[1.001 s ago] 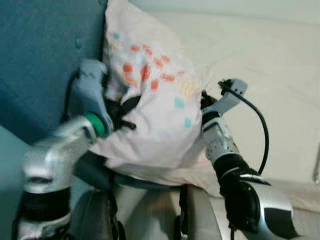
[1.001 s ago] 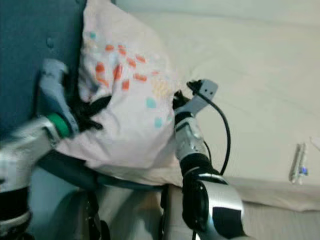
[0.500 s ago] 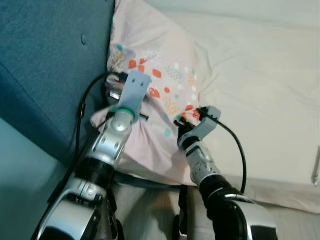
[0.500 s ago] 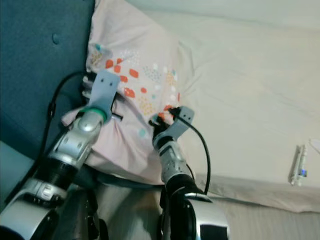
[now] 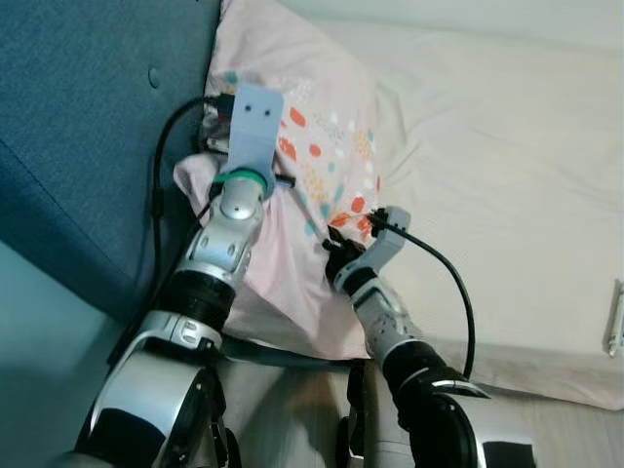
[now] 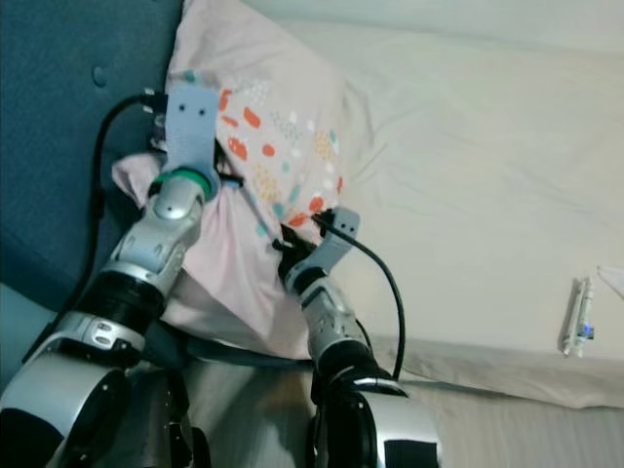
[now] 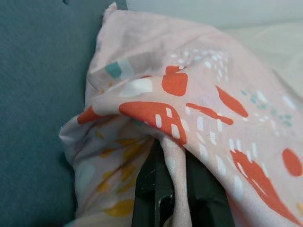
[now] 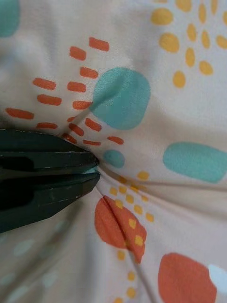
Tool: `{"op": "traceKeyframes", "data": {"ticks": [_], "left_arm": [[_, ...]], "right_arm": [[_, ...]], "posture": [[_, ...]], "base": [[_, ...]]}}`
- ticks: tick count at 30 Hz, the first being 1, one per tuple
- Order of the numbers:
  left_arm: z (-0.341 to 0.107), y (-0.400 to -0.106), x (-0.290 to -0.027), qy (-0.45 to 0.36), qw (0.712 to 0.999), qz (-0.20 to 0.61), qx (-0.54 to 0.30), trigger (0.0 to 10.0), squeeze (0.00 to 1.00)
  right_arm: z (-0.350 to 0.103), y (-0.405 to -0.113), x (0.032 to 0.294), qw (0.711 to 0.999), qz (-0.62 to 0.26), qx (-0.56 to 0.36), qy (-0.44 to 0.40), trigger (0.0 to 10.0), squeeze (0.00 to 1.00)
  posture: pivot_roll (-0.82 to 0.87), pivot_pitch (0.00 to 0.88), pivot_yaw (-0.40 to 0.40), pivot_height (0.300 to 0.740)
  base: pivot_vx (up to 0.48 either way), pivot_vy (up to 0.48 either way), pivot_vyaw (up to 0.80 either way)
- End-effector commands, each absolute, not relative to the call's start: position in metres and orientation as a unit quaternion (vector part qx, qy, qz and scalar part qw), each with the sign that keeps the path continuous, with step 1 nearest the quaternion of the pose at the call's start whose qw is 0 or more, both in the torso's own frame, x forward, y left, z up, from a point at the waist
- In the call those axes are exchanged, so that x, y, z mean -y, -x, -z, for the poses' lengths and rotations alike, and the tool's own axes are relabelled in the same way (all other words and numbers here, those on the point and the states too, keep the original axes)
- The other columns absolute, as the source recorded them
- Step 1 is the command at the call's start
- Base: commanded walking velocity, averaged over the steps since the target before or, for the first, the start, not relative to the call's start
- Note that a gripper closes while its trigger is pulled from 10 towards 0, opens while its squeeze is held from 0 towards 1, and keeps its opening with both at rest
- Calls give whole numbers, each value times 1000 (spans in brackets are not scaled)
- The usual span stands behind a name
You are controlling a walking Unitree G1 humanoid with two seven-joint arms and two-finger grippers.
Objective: Clean up the room
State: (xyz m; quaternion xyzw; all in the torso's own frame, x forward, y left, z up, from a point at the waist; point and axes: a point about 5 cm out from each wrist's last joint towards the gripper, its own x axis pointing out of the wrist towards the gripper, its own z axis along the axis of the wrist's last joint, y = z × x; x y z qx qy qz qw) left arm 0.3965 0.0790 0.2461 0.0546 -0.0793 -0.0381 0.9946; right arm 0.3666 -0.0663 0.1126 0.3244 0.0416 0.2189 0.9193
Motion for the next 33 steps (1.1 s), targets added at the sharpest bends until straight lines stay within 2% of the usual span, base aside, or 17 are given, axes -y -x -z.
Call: {"op": "traceKeyframes", "data": {"ticks": [1,4,5,7,8,9,11,14,15,17,21,22,24,27,33], "left_arm": [[-264,-396,-74,-38,992,60,102,0,0],[-273,-399,-89,-50,991,21,120,0,0],[-285,-400,-107,-78,985,-36,148,0,0],[-285,-400,-107,-78,985,-36,148,0,0],[-293,-400,-120,-96,978,-75,169,0,0],[-293,-400,-120,-96,978,-75,169,0,0],[-304,-398,-161,-133,960,-160,190,0,0],[-279,-395,-191,-178,958,-175,139,0,0],[-279,-395,-191,-178,958,-175,139,0,0],[-241,-388,-201,-210,960,-164,86,0,0],[-213,-380,-206,-228,961,-150,43,0,0],[-188,-371,-209,-231,964,-134,-1,0,0],[-173,-365,-209,-242,963,-117,-26,0,0],[-164,-360,-209,-249,961,-110,-38,0,0],[-144,-352,-234,-285,944,-154,-65,0,0]], "right_arm": [[-118,-364,47,904,-252,-44,-343,10000,0],[-123,-366,44,902,-264,-36,-340,10000,0],[-126,-366,41,901,-271,-33,-337,10000,0],[-126,-366,41,901,-271,-33,-337,10000,0],[-128,-367,40,901,-276,-31,-335,10000,0],[-128,-367,40,901,-276,-31,-335,10000,0],[-128,-367,39,902,-277,-34,-330,10000,0],[-113,-363,45,914,-249,-64,-315,10000,0],[-113,-363,45,914,-249,-64,-315,10000,0],[-96,-359,57,924,-208,-89,-309,10000,0],[-84,-354,67,929,-181,-103,-306,10000,0],[-74,-350,77,933,-163,-113,-302,10000,0],[-68,-347,84,935,-151,-116,-300,10000,0],[-65,-346,88,936,-143,-117,-299,10000,0],[-59,-342,107,949,-121,-109,-268,10000,0]], "posture": [[-25,164,55,596],[-26,165,60,596],[-28,165,62,596],[-28,165,62,596],[-28,165,62,596],[-28,165,62,596],[-23,161,64,596],[-20,162,65,596],[-20,162,65,596],[-16,166,65,596],[-17,169,65,596],[-20,167,65,596],[-23,167,66,596],[-23,167,66,596],[-34,153,58,596]], "base": [[0,0,0],[0,0,0],[0,0,0],[0,0,0],[0,0,0],[0,0,0],[0,0,0],[0,0,0],[0,0,0],[0,0,0],[0,0,0],[0,0,0],[0,0,0],[0,0,0],[0,0,0]]}}
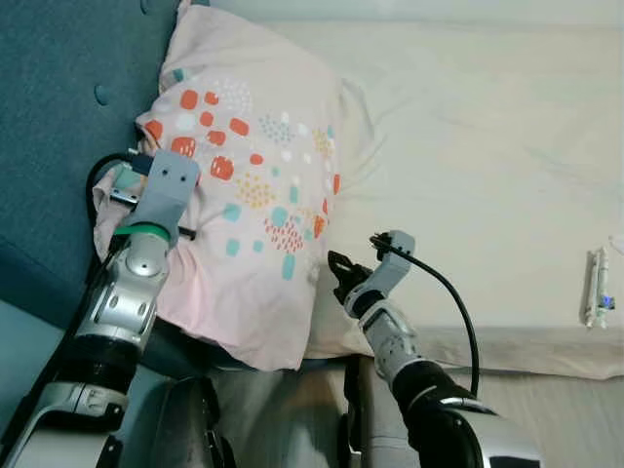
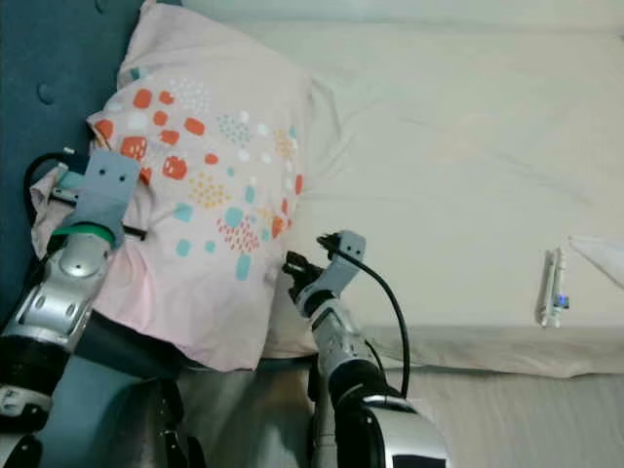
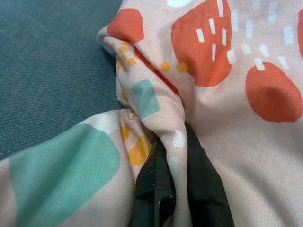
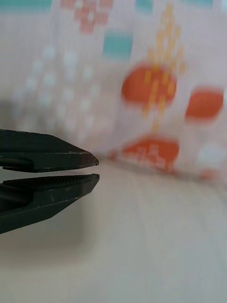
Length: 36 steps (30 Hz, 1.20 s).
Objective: Clean up the room
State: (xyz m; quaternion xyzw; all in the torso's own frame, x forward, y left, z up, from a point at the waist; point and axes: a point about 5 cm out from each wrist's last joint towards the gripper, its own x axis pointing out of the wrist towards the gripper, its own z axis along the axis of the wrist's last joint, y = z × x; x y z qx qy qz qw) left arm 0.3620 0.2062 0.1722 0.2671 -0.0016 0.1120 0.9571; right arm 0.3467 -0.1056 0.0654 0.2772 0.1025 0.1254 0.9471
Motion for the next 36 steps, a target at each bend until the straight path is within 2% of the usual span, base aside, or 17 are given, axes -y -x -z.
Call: {"op": "traceKeyframes", "data": {"ticks": [1,2,3,4,6,7,8,11,14,17,18,20,24,28,33,34,36], "left_arm": [[-144,-352,-234,-285,944,-154,-65,0,0],[-144,-352,-234,-285,944,-154,-65,0,0],[-147,-353,-237,-292,941,-164,-56,1333,0],[-154,-353,-237,-275,947,-161,-30,10000,0],[-161,-352,-236,-258,954,-152,-10,10000,0],[-167,-351,-233,-220,966,-133,12,10000,1000],[-172,-348,-230,-186,976,-107,27,10000,1000],[-175,-346,-228,-165,982,-86,37,10000,1000],[-190,-323,-225,-63,996,42,50,10000,1000],[-196,-314,-227,-57,994,73,57,10000,1000],[-203,-307,-230,-63,992,86,69,10000,0],[-217,-300,-239,-89,988,67,105,10000,0],[-230,-297,-234,-116,980,58,150,10000,0],[-252,-292,-194,-122,962,89,228,10000,0],[-270,-288,-179,-61,961,102,251,10000,0],[-273,-291,-155,-44,958,121,256,10000,0],[-271,-293,-145,-38,959,126,253,10000,0]], "right_arm": [[-59,-342,107,949,-121,-109,-268,10000,0],[-59,-342,107,949,-121,-109,-268,10000,0],[-59,-342,108,954,-121,-107,-254,10000,0],[-59,-341,111,960,-119,-100,-234,10000,0],[-60,-341,113,964,-115,-93,-221,10000,0],[-63,-341,115,968,-111,-76,-211,10000,0],[-67,-342,117,969,-112,-56,-213,10000,0],[-70,-343,118,968,-116,-41,-218,10000,0],[-80,-341,113,967,-158,3,-199,10000,0],[-82,-339,111,968,-170,13,-183,10000,0],[-83,-337,111,970,-175,20,-165,10000,0],[-84,-333,112,975,-182,33,-124,10000,0],[-86,-332,113,978,-181,45,-88,10000,0],[-97,-336,116,982,-170,71,-49,10000,0],[-104,-338,119,982,-162,87,-36,10000,0],[-110,-337,119,981,-165,106,-12,10000,0],[-113,-337,120,980,-162,116,-19,10000,0]], "posture": [[-34,153,58,596],[-34,153,58,596],[-41,149,55,596],[-48,144,50,596],[-48,143,49,596],[-48,142,45,596],[-48,139,41,596],[-48,138,40,596],[-32,126,11,596],[-25,124,0,596],[-12,120,-16,596],[8,112,-39,596],[20,104,-60,596],[15,86,-78,596],[15,77,-86,596],[15,59,-94,596],[15,59,-94,601]], "base": [[0,0,0],[0,0,0],[0,0,0],[0,0,0],[0,0,0],[0,0,0],[0,0,0],[0,0,0],[0,0,0],[0,0,0],[0,0,0],[0,0,0],[0,0,0],[0,0,0],[0,0,0],[0,0,0],[0,0,0]]}}
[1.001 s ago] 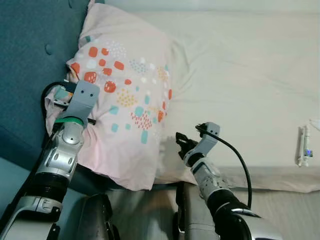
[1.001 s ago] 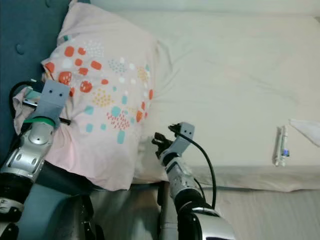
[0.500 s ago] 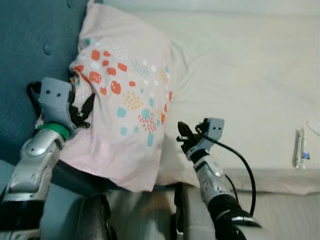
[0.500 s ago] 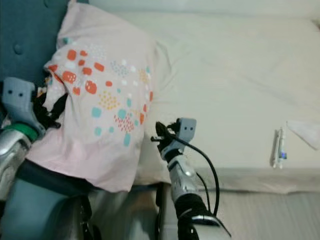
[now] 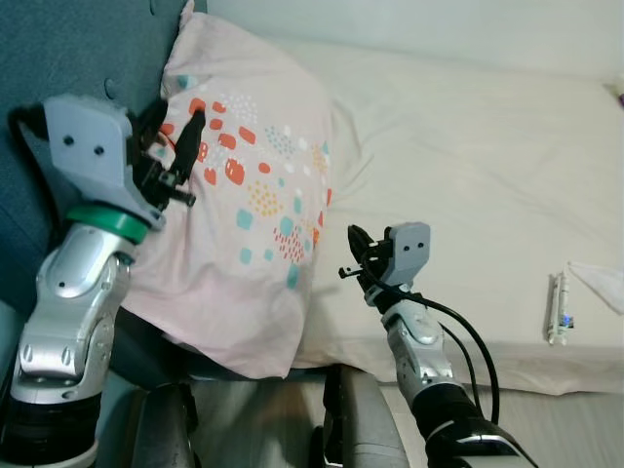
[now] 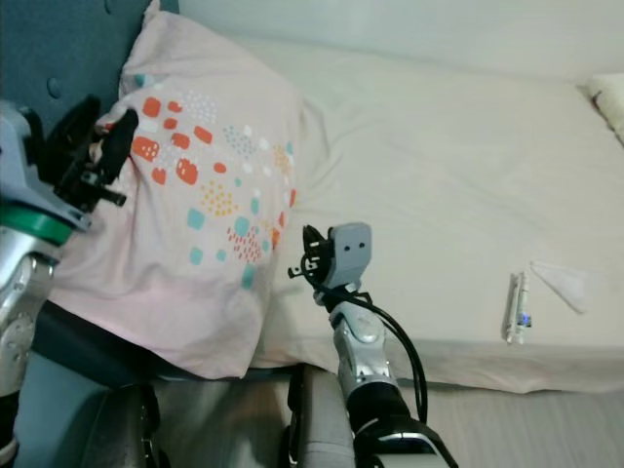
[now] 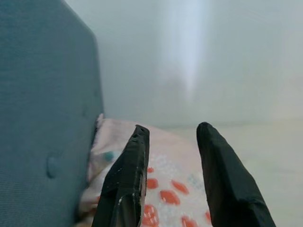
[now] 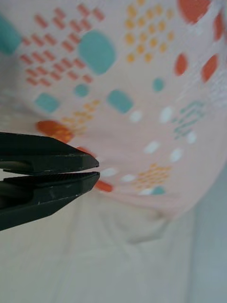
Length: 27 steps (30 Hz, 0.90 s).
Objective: Clean up the room
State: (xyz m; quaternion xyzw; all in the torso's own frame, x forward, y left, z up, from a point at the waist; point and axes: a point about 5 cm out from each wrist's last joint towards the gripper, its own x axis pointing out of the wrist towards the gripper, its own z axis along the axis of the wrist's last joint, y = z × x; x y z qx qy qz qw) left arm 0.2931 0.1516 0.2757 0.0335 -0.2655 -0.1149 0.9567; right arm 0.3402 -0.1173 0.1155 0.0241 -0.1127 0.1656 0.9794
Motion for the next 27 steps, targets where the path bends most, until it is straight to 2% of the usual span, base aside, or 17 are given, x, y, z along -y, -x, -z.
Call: {"op": "traceKeyframes", "data": {"ticks": [1,6,7,8,9,11,14,17,27], "left_arm": [[-270,-294,-138,-36,959,128,250,10000,0],[-241,-301,-124,-18,971,140,193,10000,0],[-215,-300,-114,-9,978,162,133,10000,0],[-201,-300,-116,-57,978,161,117,10000,0],[-201,-300,-116,-57,978,161,117,10000,0],[-184,-298,-122,-110,979,145,96,10000,0],[-167,-297,-135,-114,985,112,62,10000,0],[-146,-293,-146,-85,994,73,17,10000,0],[-145,-299,-133,-78,995,60,28,10000,0]], "right_arm": [[-115,-337,120,979,-160,122,-26,10000,0],[-123,-340,128,983,-118,141,-18,10000,0],[-132,-341,134,982,-92,164,-6,10000,0],[-136,-339,137,981,-83,177,4,10000,0],[-136,-339,137,981,-83,177,4,10000,0],[-141,-337,142,978,-71,193,20,10000,0],[-147,-337,147,976,-56,207,34,10000,0],[-156,-338,149,972,-53,224,54,10000,0],[-140,-332,139,978,-67,191,45,10000,0]], "posture": [[15,59,-94,605],[3,35,-85,620],[-3,29,-82,630],[-5,18,-83,635],[-5,18,-83,635],[-6,13,-85,645],[-8,11,-84,655],[-21,7,-81,669],[-25,5,-78,704]], "base": [[0,0,0],[0,0,0],[0,0,0],[0,0,0],[0,0,0],[0,0,0],[0,0,0],[0,0,0],[0,0,0]]}}
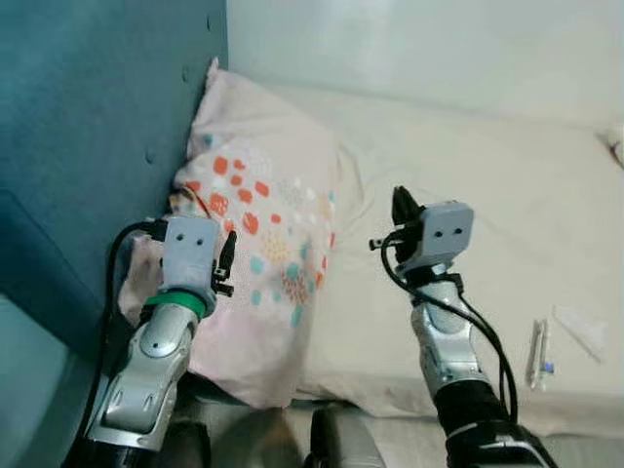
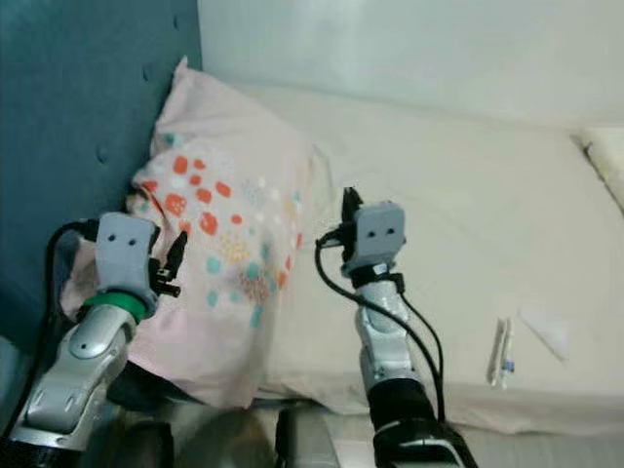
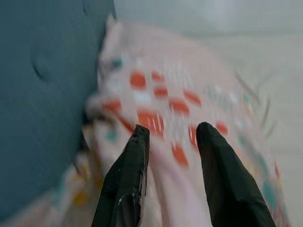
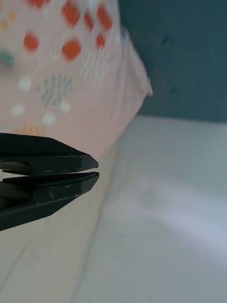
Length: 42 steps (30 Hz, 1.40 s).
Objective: Clean up the room
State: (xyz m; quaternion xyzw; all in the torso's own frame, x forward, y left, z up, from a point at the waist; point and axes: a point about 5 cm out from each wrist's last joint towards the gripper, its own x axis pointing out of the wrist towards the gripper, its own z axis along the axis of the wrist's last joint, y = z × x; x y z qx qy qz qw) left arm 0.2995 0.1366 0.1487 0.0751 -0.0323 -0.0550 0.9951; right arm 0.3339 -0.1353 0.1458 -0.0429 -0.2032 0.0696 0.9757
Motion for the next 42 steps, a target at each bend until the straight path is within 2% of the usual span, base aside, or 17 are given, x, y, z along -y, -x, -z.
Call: {"op": "traceKeyframes", "data": {"ticks": [1,14,18,19,21,22,25,27,28,29,30,31,33,34,35,37,42], "left_arm": [[-146,-300,-131,-79,994,62,32,10000,0],[-143,-299,-127,-77,994,65,34,10000,0],[-140,-299,-125,-80,994,67,34,10000,0],[-140,-299,-125,-80,994,67,34,10000,0],[-140,-298,-125,-80,994,68,34,10000,0],[-140,-297,-125,-80,994,70,33,10000,0],[-139,-296,-125,-79,994,72,32,10000,0],[-139,-295,-123,-78,993,79,29,10000,0],[-139,-295,-123,-78,993,79,29,10000,0],[-138,-295,-121,-77,993,87,27,10000,0],[-137,-296,-118,-76,992,95,25,10000,0],[-137,-296,-118,-76,992,95,25,10000,0],[-137,-297,-114,-76,991,110,24,10000,0],[-138,-300,-110,-77,990,116,28,10000,0],[-138,-300,-110,-77,990,116,28,10000,0],[-145,-304,-108,-77,989,115,41,10000,0],[-155,-309,-117,-66,992,91,49,10000,0]], "right_arm": [[-136,-329,136,979,-76,183,45,10000,0],[-96,-302,140,990,-89,103,20,10000,0],[-36,-259,150,987,-141,-79,11,10000,0],[-36,-259,150,987,-141,-79,11,10000,0],[1,-215,165,957,-196,-208,56,10000,0],[16,-181,186,922,-236,-294,89,10000,0],[23,-158,200,894,-261,-349,106,10000,0],[2,-144,265,835,-272,-392,274,10000,0],[2,-144,265,835,-272,-392,274,10000,0],[-28,-162,301,808,-246,-377,380,10000,0],[-68,-202,317,827,-186,-303,436,10000,0],[-68,-202,317,827,-186,-303,436,10000,0],[-137,-276,294,917,-88,-91,379,10000,0],[-162,-307,259,973,-48,35,223,10000,0],[-162,-307,259,973,-48,35,223,10000,0],[-177,-334,207,990,-17,135,46,10000,0],[-166,-333,184,988,19,133,71,10000,0]], "posture": [[-24,7,-77,709],[-49,26,-78,738],[-51,37,-86,738],[-51,37,-86,738],[-59,46,-91,738],[-75,62,-89,738],[-75,62,-89,738],[-99,73,-74,738],[-99,73,-74,738],[-113,73,-54,738],[-122,71,-43,738],[-122,71,-43,738],[-140,70,-25,738],[-138,63,-21,738],[-138,63,-21,738],[-106,57,-21,738],[-74,58,-26,738]], "base": [[0,0,0],[0,0,0],[0,0,0],[0,0,0],[0,0,0],[0,0,0],[0,0,0],[0,0,0],[0,0,0],[0,0,0],[0,0,0],[0,0,0],[0,0,0],[0,0,0],[0,0,0],[0,0,0],[0,0,0]]}}
